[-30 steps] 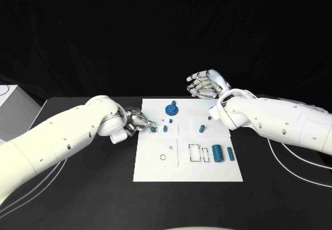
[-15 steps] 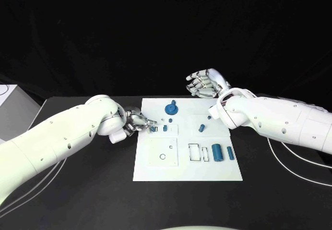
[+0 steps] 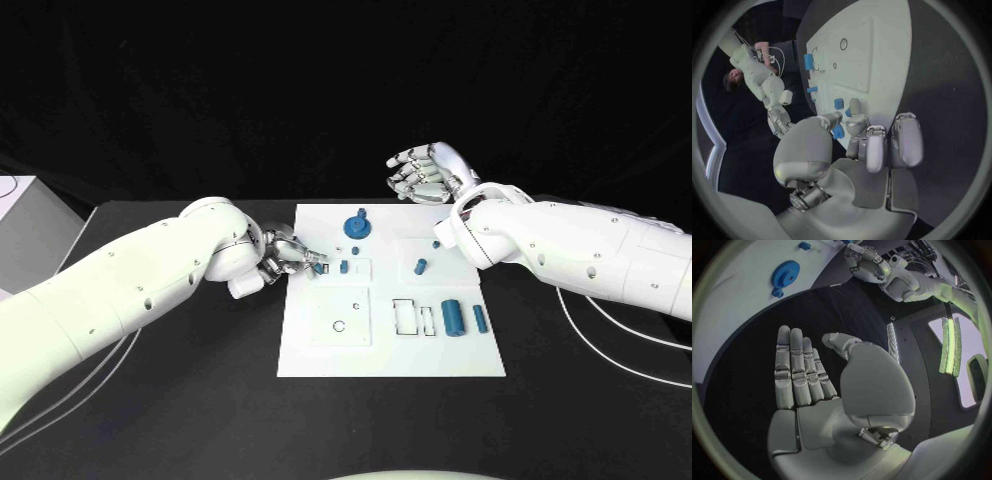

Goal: Assemble the parts on the task board

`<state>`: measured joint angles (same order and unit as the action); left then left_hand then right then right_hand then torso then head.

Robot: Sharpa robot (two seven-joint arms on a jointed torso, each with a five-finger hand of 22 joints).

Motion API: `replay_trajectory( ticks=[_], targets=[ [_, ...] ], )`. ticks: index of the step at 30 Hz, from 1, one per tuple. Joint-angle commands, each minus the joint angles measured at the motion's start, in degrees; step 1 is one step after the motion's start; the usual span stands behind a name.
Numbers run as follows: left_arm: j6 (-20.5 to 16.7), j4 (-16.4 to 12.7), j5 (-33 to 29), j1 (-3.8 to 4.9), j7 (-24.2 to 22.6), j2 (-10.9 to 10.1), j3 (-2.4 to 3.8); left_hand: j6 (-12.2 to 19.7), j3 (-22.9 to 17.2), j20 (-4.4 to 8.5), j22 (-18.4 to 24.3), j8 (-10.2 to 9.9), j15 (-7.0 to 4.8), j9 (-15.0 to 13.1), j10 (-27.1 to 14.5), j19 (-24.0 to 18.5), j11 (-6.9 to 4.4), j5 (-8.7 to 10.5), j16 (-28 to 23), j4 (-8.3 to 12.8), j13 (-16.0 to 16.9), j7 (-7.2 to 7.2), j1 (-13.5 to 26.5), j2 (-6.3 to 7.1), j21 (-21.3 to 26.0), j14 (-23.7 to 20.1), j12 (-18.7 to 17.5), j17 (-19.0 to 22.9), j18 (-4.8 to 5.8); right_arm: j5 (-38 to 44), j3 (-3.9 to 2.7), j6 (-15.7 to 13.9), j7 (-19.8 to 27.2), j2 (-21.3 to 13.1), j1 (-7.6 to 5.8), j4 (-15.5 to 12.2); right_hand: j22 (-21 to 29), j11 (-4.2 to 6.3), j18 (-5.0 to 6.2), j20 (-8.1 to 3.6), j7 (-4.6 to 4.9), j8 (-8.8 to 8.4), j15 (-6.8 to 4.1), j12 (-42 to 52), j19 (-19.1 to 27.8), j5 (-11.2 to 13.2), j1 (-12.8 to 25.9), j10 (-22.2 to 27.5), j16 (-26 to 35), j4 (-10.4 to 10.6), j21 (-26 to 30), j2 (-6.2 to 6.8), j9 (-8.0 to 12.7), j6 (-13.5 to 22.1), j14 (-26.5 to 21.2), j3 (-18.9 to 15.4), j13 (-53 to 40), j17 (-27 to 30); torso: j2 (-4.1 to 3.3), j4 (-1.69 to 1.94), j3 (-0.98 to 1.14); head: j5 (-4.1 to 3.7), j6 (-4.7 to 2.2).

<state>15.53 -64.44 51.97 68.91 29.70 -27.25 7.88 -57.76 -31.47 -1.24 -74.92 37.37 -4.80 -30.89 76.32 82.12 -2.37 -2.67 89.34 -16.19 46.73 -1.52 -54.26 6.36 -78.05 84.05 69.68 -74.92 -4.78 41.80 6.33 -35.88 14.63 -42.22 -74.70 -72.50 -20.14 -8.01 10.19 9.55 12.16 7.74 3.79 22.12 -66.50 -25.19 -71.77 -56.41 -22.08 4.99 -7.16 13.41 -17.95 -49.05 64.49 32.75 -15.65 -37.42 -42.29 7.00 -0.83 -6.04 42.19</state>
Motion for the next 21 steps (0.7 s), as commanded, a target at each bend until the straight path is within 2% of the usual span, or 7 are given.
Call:
replay_trajectory(
  ticks=[1, 21],
  targets=[
    [1.15, 0.40, 0.60, 0.15, 0.04, 0.45, -0.08, -0.51, -0.11, 0.04, -2.34, 0.30, -0.44, 0.08, 0.37, 0.21, -0.04, -0.28, 0.33, 0.22, 0.17, 0.05, -0.32, -0.28, -0.27, 5.67, 0.28, -14.11, 1.20, 0.00, -0.03, 0.32, 0.80, 0.03, -0.03, -0.16, 0.05, -0.16, 0.22, 0.22, 0.40, 0.35, 0.31, -0.31, 0.01, -0.26, 0.36, -0.11, 0.37, -0.09, 0.36, -0.07, 0.03, 0.02, 0.21, -0.13, 0.04, 0.05, -0.04, -0.04, 0.00, 0.00, 0.01],
    [0.78, 1.66, 0.65, 0.12, 0.04, 1.48, -0.48, -0.51, -0.82, 0.06, -2.30, 0.27, -0.45, 0.13, 0.41, 0.13, -0.05, -0.28, 0.34, 0.59, 0.23, 0.05, -1.42, -0.98, -0.22, 5.68, 0.13, -14.16, 1.18, -0.06, -0.04, 0.52, 0.85, 0.07, -0.03, -0.25, 0.23, -0.15, 0.24, 0.22, 0.40, 0.46, 0.30, -0.32, -0.10, -0.26, 0.38, -0.25, 0.50, -0.11, 0.43, -0.09, 0.00, -0.13, 0.33, -0.18, 0.26, 0.10, 0.01, -0.02, 0.01, -0.14, 0.40]
  ],
)
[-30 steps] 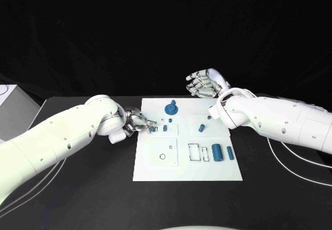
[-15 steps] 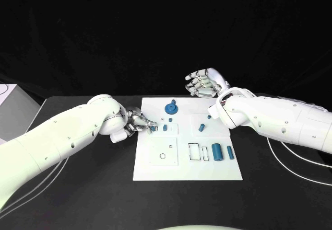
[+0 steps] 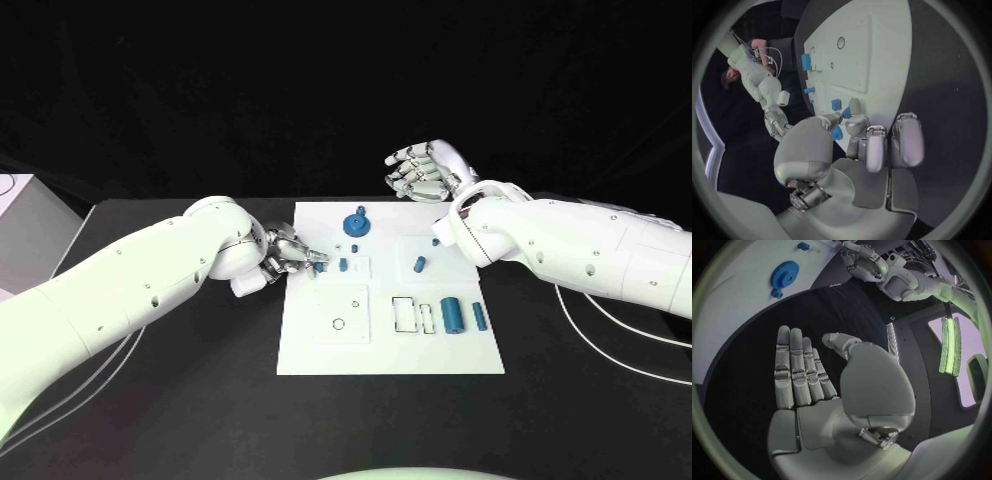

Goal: Assemble the parts on the task board

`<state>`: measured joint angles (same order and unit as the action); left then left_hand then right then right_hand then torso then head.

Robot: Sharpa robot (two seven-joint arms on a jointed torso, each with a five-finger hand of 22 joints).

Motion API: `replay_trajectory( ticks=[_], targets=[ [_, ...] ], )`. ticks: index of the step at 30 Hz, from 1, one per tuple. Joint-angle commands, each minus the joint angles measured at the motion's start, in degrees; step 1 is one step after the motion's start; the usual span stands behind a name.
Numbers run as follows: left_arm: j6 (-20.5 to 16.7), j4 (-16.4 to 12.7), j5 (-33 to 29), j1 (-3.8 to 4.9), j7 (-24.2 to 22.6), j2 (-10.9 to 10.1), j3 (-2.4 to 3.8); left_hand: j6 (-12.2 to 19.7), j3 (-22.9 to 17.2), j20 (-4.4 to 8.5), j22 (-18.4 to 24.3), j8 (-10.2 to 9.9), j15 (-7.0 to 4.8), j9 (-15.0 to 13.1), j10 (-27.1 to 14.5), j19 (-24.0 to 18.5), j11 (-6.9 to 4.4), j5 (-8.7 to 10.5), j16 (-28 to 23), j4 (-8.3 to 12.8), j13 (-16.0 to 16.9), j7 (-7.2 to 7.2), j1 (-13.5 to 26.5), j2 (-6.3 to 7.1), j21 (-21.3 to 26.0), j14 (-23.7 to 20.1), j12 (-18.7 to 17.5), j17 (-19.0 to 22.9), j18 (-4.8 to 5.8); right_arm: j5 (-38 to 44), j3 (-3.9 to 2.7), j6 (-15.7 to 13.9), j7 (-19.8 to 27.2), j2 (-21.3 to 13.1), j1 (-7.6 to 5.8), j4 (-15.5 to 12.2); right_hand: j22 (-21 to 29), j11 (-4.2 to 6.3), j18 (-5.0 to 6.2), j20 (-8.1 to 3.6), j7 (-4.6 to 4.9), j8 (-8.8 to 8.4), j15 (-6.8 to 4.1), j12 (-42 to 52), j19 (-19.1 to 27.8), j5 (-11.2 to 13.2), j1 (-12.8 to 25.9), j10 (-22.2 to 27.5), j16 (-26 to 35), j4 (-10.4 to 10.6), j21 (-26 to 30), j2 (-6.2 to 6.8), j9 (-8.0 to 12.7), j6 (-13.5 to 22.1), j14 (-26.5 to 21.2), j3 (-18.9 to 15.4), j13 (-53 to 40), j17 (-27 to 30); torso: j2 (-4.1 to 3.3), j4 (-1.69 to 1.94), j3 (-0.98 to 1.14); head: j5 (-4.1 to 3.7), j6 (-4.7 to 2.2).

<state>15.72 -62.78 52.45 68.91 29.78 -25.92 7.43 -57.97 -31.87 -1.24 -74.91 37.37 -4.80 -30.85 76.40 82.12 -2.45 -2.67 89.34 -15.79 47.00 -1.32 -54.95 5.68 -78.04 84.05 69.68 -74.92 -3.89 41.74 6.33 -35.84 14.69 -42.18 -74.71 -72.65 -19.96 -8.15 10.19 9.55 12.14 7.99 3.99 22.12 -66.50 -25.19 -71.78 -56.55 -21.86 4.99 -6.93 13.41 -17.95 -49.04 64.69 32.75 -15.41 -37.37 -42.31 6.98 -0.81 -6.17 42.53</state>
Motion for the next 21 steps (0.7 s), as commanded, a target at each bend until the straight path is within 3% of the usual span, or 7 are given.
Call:
replay_trajectory(
  ticks=[1, 5, 11, 18, 21],
  targets=[
    [0.54, 0.00, 0.16, 0.12, -0.04, 0.16, -0.04, -0.25, -0.67, 0.06, -2.28, 0.24, -0.45, 0.10, 0.34, 0.10, 0.05, -0.28, 0.33, 0.53, 0.04, -0.16, -1.24, -0.30, -0.18, 5.68, 0.11, -14.15, 0.27, -0.01, -0.04, 0.49, 0.79, 0.03, -0.02, -0.09, 0.05, -0.01, 0.24, 0.22, 0.42, 0.21, 0.09, -0.32, -0.10, -0.26, 0.38, -0.11, 0.29, -0.11, 0.21, -0.09, 0.00, -0.14, 0.12, -0.18, 0.02, 0.05, 0.04, 0.02, -0.02, -0.03, 0.06],
    [0.30, -0.09, -0.15, 0.12, -0.07, 0.16, -0.05, 0.12, -2.30, 0.05, -2.18, 0.11, -0.46, 0.17, 0.22, -0.02, 0.03, -0.30, 0.27, 2.26, 0.03, -0.15, -3.49, -0.14, -0.06, 5.64, -0.16, -14.01, 0.23, -0.05, -0.04, 0.55, 0.80, 0.04, -0.02, -0.08, 0.14, 0.00, 0.25, 0.22, 0.42, 0.27, 0.08, -0.32, -0.17, -0.26, 0.39, -0.20, 0.35, -0.11, 0.24, -0.12, -0.02, -0.23, 0.20, -0.21, 0.13, 0.08, 0.05, 0.02, -0.03, -0.03, 0.09],
    [-0.68, -0.39, -0.91, 0.11, -0.19, 0.07, -0.05, 1.54, -8.46, -0.02, -1.16, -0.19, -0.32, 0.20, -0.89, -0.78, 0.27, -0.42, -0.17, 7.43, -1.43, -0.51, -7.95, 0.40, 0.97, 5.31, -1.52, -12.92, -0.06, -0.07, -0.04, 0.71, 0.76, 0.06, -0.02, 0.01, 0.14, 0.00, 0.25, 0.22, 0.42, 0.27, 0.08, -0.32, -0.17, -0.26, 0.39, -0.20, 0.35, -0.11, 0.24, -0.12, -0.02, -0.23, 0.20, -0.21, 0.13, 0.08, 0.04, 0.01, -0.06, -0.07, 0.08],
    [-1.85, -0.88, -1.83, 0.09, -0.35, -0.14, -0.04, 2.87, -13.91, -0.36, -0.08, -0.01, 0.05, -0.15, -2.20, -1.57, 0.75, -0.83, -0.58, 11.00, -3.24, -1.11, -8.70, 1.54, 2.10, 5.05, -2.92, -12.07, -0.36, -0.08, -0.03, 0.92, 0.70, 0.11, -0.02, 0.11, 0.24, 0.01, 0.25, 0.22, 0.42, 0.32, 0.08, -0.32, -0.23, -0.26, 0.40, -0.27, 0.42, -0.11, 0.27, -0.13, -0.03, -0.29, 0.26, -0.23, 0.25, 0.10, 0.03, 0.03, -0.06, -0.09, 0.15],
    [-2.12, -1.12, -2.13, 0.09, -0.43, -0.23, -0.04, 3.26, -15.63, -0.48, 0.18, 0.24, 0.17, -0.42, -2.47, -1.76, 0.90, -2.44, -0.66, 12.21, -3.54, -1.30, -8.70, 1.91, 2.39, 5.01, -3.20, -11.95, -0.43, -0.08, -0.03, 1.02, 0.68, 0.13, -0.02, 0.14, 0.24, 0.01, 0.25, 0.22, 0.42, 0.32, 0.08, -0.32, -0.23, -0.26, 0.40, -0.27, 0.42, -0.11, 0.27, -0.13, -0.03, -0.29, 0.26, -0.23, 0.25, 0.10, 0.02, 0.00, -0.06, -0.11, 0.22]
  ],
)
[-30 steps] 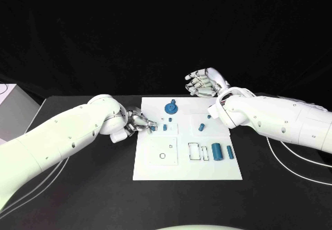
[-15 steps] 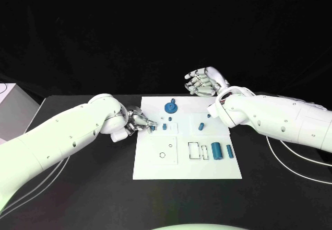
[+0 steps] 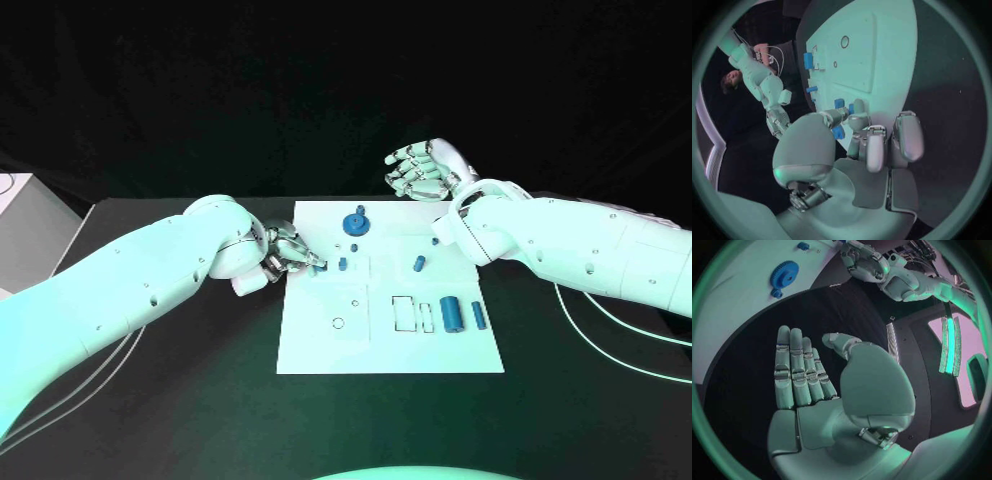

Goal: Assemble the parts on the task board

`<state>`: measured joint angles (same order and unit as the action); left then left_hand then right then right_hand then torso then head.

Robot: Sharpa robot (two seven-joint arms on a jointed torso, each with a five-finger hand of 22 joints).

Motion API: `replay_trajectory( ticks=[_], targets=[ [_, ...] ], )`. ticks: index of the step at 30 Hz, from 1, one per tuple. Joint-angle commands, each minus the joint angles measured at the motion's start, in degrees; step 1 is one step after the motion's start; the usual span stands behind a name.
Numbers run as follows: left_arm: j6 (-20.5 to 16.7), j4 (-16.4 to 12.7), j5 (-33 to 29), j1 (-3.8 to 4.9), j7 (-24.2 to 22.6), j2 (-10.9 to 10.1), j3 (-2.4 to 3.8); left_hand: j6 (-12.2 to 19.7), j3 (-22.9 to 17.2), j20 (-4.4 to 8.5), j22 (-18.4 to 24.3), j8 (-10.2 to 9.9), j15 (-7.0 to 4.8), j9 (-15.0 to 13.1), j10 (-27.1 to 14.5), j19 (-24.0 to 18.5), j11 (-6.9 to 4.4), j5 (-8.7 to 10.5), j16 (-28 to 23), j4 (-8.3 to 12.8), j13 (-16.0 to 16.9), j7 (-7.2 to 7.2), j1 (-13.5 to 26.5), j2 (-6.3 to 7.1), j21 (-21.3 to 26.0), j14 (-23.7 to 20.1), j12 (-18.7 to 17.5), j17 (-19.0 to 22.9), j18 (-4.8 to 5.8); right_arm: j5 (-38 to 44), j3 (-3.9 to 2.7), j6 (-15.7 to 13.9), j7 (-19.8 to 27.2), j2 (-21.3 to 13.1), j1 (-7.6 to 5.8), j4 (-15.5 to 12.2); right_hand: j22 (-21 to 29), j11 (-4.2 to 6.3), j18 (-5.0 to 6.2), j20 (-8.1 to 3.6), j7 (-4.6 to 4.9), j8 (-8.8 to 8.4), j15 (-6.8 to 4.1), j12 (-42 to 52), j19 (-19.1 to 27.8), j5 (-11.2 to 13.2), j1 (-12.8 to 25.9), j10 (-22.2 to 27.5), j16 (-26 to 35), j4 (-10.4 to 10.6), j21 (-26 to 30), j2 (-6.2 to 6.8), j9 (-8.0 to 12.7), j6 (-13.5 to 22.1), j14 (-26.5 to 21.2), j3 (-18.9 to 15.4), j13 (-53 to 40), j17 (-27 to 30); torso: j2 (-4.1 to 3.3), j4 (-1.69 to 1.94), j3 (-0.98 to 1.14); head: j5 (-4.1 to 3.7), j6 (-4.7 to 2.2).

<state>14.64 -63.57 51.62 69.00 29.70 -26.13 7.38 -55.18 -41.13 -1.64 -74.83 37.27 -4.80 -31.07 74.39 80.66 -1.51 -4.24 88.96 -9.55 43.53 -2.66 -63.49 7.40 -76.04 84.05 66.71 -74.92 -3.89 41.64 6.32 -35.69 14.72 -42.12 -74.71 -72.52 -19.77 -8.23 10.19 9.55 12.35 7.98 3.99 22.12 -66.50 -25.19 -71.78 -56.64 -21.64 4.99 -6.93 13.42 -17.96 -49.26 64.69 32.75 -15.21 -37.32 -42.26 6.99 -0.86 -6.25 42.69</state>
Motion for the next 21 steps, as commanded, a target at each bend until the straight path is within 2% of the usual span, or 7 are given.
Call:
replay_trajectory(
  ticks=[1, 6, 14, 16, 21],
  targets=[
    [-1.13, -0.42, -1.37, 0.00, -0.38, -0.06, 0.02, 0.54, -6.92, -0.12, 0.12, 0.50, 0.21, -0.33, -0.48, -0.31, 0.01, -2.05, -0.29, 6.33, -0.10, -0.03, 0.00, 0.28, 0.41, 5.02, -0.28, -11.97, -0.44, 0.02, -0.03, 0.91, 0.64, 0.07, -0.01, 0.01, 0.08, 0.09, 0.25, 0.22, 0.22, 0.34, 0.08, -0.33, -0.25, -0.27, 0.41, -0.20, 0.22, -0.11, 0.29, -0.13, -0.03, -0.08, 0.28, -0.25, 0.08, 0.06, -0.03, -0.01, -0.01, -0.03, 0.06],
    [-1.58, -0.71, -1.56, -0.01, -0.52, -0.13, 0.03, 0.69, -8.29, -0.21, 0.18, 0.97, 0.29, -0.73, -0.48, -0.35, 0.09, -5.05, -0.32, 7.50, -0.21, -0.14, 0.25, 0.31, 0.48, 5.01, -0.42, -11.94, -0.46, 0.02, -0.03, 1.04, 0.61, 0.06, -0.01, 0.03, 0.08, 0.09, 0.25, 0.22, 0.22, 0.34, 0.08, -0.33, -0.25, -0.27, 0.41, -0.20, 0.22, -0.11, 0.29, -0.13, -0.03, -0.08, 0.28, -0.25, 0.08, 0.06, 0.01, -0.02, 0.02, 0.00, 0.11],
    [-3.07, -1.18, -2.28, -0.01, -1.04, -0.33, 0.05, 0.63, -8.82, -0.26, 0.04, 1.29, 0.33, -0.99, -0.22, -0.27, 0.08, -6.71, -0.28, 8.29, 0.14, -0.14, 0.28, 0.43, 0.36, 5.05, -0.27, -12.08, -0.42, 0.02, -0.03, 1.16, 0.58, 0.04, 0.00, 0.08, 0.08, 0.09, 0.25, 0.22, 0.22, 0.34, 0.08, -0.33, -0.25, -0.27, 0.41, -0.20, 0.22, -0.11, 0.29, -0.13, -0.03, -0.08, 0.28, -0.25, 0.08, 0.06, 0.01, -0.02, 0.04, 0.01, 0.11],
    [-3.24, -1.25, -2.37, 0.00, -1.16, -0.38, 0.05, 0.43, -8.95, -0.28, -0.09, 1.54, 0.35, -1.16, 0.13, -0.19, 0.05, -8.54, -0.15, 8.89, 0.43, -0.08, 0.37, 0.81, 0.23, 5.16, -0.13, -12.40, -0.39, 0.02, -0.03, 1.18, 0.57, 0.04, 0.00, 0.12, 0.09, 0.09, 0.25, 0.22, 0.22, 0.34, 0.08, -0.33, -0.25, -0.27, 0.41, -0.20, 0.23, -0.11, 0.29, -0.13, -0.03, -0.08, 0.28, -0.25, 0.09, 0.06, 0.02, 0.01, 0.06, 0.01, 0.09],
    [-2.80, -1.09, -2.20, 0.02, -1.54, -0.31, 0.06, -0.68, -8.59, -0.23, -0.99, 1.88, 0.25, -1.44, 1.65, 0.30, -0.28, -14.55, 0.53, 10.46, 1.84, 0.34, 0.45, 2.07, -0.62, 5.62, 0.48, -13.94, -0.17, 0.00, -0.03, 1.27, 0.54, 0.05, 0.02, 0.18, 0.17, 0.08, 0.25, 0.23, 0.23, 0.36, 0.09, -0.34, -0.30, -0.27, 0.46, -0.24, 0.28, -0.09, 0.32, -0.13, -0.03, -0.09, 0.33, -0.29, 0.19, 0.08, 0.04, 0.01, 0.08, 0.03, 0.12]
  ],
)
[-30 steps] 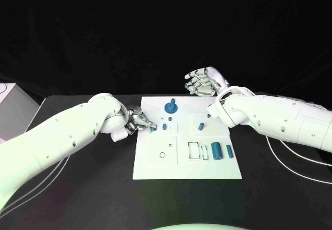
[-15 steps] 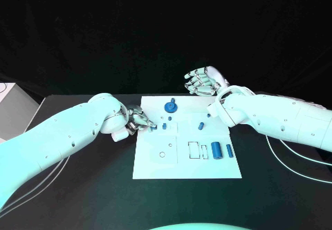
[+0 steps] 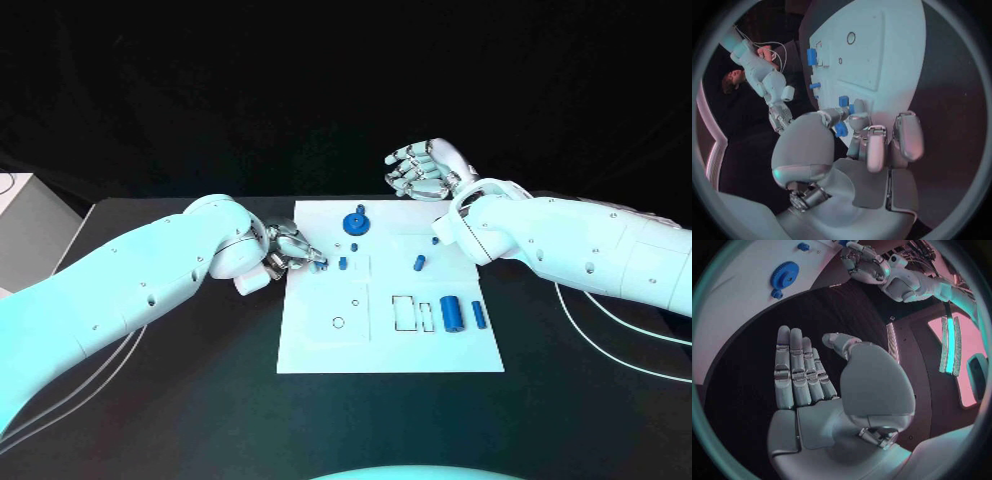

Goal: Assemble the parts on the task board

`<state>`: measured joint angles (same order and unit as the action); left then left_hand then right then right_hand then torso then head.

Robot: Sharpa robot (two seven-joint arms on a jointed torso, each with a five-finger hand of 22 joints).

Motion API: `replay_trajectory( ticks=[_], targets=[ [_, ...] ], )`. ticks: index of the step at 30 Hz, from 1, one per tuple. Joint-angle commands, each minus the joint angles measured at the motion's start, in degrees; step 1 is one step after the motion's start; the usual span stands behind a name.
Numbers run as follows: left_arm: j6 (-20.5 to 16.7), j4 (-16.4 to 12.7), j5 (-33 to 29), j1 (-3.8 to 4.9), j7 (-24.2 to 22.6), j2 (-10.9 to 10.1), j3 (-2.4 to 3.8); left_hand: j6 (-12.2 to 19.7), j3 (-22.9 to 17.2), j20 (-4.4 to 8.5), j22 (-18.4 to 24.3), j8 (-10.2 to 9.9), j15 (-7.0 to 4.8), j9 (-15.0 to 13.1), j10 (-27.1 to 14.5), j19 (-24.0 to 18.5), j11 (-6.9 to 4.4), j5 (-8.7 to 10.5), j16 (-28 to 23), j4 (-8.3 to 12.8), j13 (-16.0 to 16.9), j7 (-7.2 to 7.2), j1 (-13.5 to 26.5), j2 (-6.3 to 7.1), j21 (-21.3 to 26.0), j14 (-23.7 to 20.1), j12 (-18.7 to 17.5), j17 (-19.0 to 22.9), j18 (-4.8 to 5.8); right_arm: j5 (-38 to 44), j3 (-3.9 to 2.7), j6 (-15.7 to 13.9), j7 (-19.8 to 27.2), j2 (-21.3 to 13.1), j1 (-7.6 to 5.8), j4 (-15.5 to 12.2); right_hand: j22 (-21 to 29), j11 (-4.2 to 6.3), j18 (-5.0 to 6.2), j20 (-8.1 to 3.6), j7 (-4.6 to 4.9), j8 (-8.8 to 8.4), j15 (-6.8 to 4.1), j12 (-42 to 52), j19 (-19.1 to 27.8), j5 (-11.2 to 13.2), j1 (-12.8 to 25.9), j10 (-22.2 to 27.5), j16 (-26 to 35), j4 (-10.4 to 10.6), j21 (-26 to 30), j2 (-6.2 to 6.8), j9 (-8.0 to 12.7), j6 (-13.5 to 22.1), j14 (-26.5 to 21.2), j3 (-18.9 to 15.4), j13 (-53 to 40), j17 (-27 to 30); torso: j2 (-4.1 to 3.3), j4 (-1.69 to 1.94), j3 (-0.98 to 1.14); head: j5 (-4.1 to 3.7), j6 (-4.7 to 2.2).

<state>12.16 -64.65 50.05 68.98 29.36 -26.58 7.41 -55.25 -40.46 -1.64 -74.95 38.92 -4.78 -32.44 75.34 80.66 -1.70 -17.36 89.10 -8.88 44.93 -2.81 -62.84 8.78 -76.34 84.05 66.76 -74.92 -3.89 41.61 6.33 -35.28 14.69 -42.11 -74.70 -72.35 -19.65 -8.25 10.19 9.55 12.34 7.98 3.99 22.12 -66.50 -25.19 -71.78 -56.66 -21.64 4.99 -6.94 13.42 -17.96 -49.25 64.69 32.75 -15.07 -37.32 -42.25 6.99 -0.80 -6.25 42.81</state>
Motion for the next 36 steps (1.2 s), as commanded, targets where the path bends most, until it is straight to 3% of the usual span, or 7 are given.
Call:
replay_trajectory(
  ticks=[1, 5, 8, 14, 26, 36],
  targets=[
    [-0.08, 0.07, -0.38, 0.04, -1.29, 0.21, 0.03, -1.02, -9.12, -0.19, -1.21, 0.21, 0.19, -0.05, 1.16, 0.49, -0.19, -3.06, 0.62, 10.10, 0.91, 0.60, -0.14, 0.97, -0.65, 5.76, 0.63, -14.43, -0.08, 0.03, -0.03, 0.86, 0.56, 0.04, 0.00, 0.02, 0.05, 0.10, 0.25, 0.23, 0.24, 0.36, 0.09, -0.34, -0.30, -0.27, 0.46, -0.22, 0.29, -0.09, 0.33, -0.13, -0.03, -0.10, 0.33, -0.29, 0.05, 0.09, 0.02, 0.01, 0.02, 0.03, 0.00],
    [1.08, 0.55, 1.04, 0.08, -1.71, 0.68, 0.02, -2.10, -8.76, 0.00, -2.61, 0.09, -0.02, 0.03, 2.33, 1.30, -0.50, -7.07, 0.90, 10.89, 2.17, 0.94, 0.00, 1.60, -2.00, 5.95, 1.18, -15.08, 0.28, 0.03, -0.03, 0.87, 0.55, 0.03, 0.00, 0.06, 0.05, 0.10, 0.25, 0.23, 0.24, 0.36, 0.09, -0.34, -0.30, -0.27, 0.46, -0.22, 0.29, -0.09, 0.33, -0.13, -0.03, -0.10, 0.33, -0.29, 0.05, 0.09, 0.02, 0.00, -0.01, 0.11, 0.01],
    [2.80, 1.29, 2.88, 0.25, -2.12, 1.31, 0.02, -2.31, -8.67, 0.06, -2.97, 0.05, -0.08, 0.05, 2.50, 1.50, -0.57, -7.97, 0.90, 11.10, 2.31, 1.00, 0.02, 1.74, -2.34, 5.95, 1.20, -15.08, 0.38, 0.03, -0.03, 0.87, 0.55, 0.03, 0.01, 0.08, 0.05, 0.10, 0.25, 0.23, 0.24, 0.36, 0.09, -0.34, -0.30, -0.27, 0.46, -0.22, 0.29, -0.09, 0.33, -0.13, -0.03, -0.10, 0.33, -0.29, 0.05, 0.09, -0.01, -0.05, -0.01, 0.17, -0.04],
    [8.68, 3.36, 4.68, 1.16, -1.81, 2.69, 0.01, -2.42, -8.61, 0.09, -3.10, 0.02, -0.11, 0.06, 2.53, 1.57, -0.60, -8.39, 0.90, 11.20, 2.17, 1.04, 0.01, 1.79, -2.47, 5.95, 1.11, -15.08, 0.41, 0.03, -0.03, 0.86, 0.54, 0.08, 0.01, 0.13, 0.14, 0.09, 0.24, 0.24, 0.25, 0.38, 0.10, -0.36, -0.33, -0.27, 0.52, -0.24, 0.35, -0.06, 0.37, -0.12, -0.03, -0.10, 0.36, -0.33, 0.16, 0.11, -0.07, -0.07, 0.00, 0.20, -0.12],
    [14.67, 6.42, 7.99, 3.42, -1.23, 5.16, 0.00, -2.57, -8.57, 0.16, -3.47, -0.06, -0.17, 0.08, 2.63, 1.78, -0.65, -9.43, 0.90, 11.35, 2.27, 1.06, -0.04, 1.67, -2.83, 5.95, 1.09, -15.08, 0.51, 0.03, -0.03, 0.85, 0.55, 0.36, 0.01, 0.16, 0.14, 0.09, 0.24, 0.24, 0.25, 0.38, 0.10, -0.36, -0.33, -0.27, 0.52, -0.24, 0.35, -0.06, 0.37, -0.12, -0.03, -0.10, 0.36, -0.33, 0.16, 0.11, -0.03, -0.06, 0.03, 0.41, -0.20],
    [17.58, 7.93, 10.58, 4.14, -1.19, 6.39, -0.02, -2.63, -8.57, 0.17, -3.51, -0.07, -0.18, 0.08, 2.69, 1.79, -0.67, -9.79, 0.90, 11.40, 2.37, 1.07, -0.05, 1.64, -2.87, 5.95, 1.13, -15.08, 0.51, 0.00, -0.03, 0.82, 0.53, 0.42, 0.00, 0.13, 0.14, 0.09, 0.24, 0.24, 0.25, 0.38, 0.10, -0.36, -0.33, -0.27, 0.52, -0.24, 0.35, -0.06, 0.37, -0.12, -0.03, -0.10, 0.36, -0.33, 0.16, 0.11, -0.07, -0.01, 0.00, 0.34, -0.08]
  ],
)
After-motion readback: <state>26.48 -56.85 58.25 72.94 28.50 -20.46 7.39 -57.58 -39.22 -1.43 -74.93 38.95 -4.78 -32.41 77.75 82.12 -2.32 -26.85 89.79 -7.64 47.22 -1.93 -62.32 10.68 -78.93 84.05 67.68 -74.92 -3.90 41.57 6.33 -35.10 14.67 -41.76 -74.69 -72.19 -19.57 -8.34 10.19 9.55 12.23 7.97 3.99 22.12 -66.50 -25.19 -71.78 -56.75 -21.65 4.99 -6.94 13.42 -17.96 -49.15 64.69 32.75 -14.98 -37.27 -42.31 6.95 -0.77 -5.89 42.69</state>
